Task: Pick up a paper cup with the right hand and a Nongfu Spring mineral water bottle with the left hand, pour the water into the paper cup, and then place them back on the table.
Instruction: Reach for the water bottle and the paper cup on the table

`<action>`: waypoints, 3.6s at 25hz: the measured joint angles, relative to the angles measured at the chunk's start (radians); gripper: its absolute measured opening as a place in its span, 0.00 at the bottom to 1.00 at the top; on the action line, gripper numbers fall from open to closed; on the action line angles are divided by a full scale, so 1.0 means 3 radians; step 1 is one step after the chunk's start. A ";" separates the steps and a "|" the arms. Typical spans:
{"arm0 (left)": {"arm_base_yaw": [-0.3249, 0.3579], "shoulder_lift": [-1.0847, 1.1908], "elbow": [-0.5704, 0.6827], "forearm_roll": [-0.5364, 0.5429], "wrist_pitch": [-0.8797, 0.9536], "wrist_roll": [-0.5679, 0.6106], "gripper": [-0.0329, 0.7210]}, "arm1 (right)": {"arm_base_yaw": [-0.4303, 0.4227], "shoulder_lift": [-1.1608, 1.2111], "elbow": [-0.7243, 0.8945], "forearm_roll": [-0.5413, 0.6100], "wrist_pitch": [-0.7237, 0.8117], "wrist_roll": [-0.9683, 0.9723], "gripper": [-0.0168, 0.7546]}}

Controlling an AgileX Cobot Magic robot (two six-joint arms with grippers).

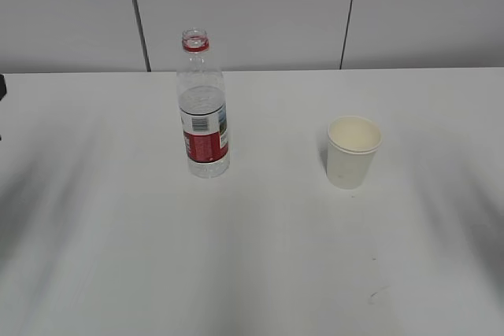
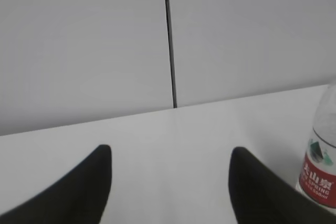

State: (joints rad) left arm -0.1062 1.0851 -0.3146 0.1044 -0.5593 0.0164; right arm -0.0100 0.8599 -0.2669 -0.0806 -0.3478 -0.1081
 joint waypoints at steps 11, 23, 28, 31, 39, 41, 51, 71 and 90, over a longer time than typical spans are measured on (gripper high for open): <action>0.0000 0.0686 -0.0006 0.0417 -0.0669 -0.0251 0.62 | 0.0000 0.1340 0.0000 -0.0610 -0.1167 0.0251 0.79; 0.0000 0.1524 -0.0013 0.0775 -0.1397 -0.0432 0.62 | 0.0000 0.2747 -0.0033 -0.0760 -0.2512 0.0257 0.79; 0.0000 0.1742 -0.0016 0.0831 -0.1620 -0.0438 0.62 | 0.0000 0.3076 -0.0070 -0.0810 -0.2614 0.0257 0.79; 0.0000 0.1820 -0.0061 0.0904 -0.1633 -0.0438 0.62 | 0.0000 0.3230 -0.0160 -0.0893 -0.2622 0.0257 0.79; 0.0000 0.2071 -0.0286 0.1005 -0.1670 -0.0438 0.63 | 0.0000 0.3609 -0.0476 -0.1020 -0.2641 0.0257 0.79; 0.0000 0.2141 -0.0315 0.1037 -0.1671 -0.0438 0.64 | 0.0000 0.3721 -0.0574 -0.1088 -0.2641 0.0257 0.79; 0.0000 0.2203 -0.0336 0.1042 -0.1680 -0.0438 0.64 | 0.0000 0.4209 -0.1003 -0.1272 -0.2647 0.0257 0.79; 0.0000 0.2203 -0.0336 0.1053 -0.1680 -0.0438 0.64 | 0.0000 0.4422 -0.1338 -0.1536 -0.2654 0.0257 0.79; 0.0000 0.2348 -0.0338 0.1065 -0.1858 -0.0438 0.64 | 0.0027 0.4558 -0.1626 -0.1709 -0.2661 0.0360 0.79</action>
State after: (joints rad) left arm -0.1062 1.7896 -0.4161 0.4240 -1.1167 -0.1151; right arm -0.0019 2.2272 -0.7547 -0.5931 -1.1462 0.0000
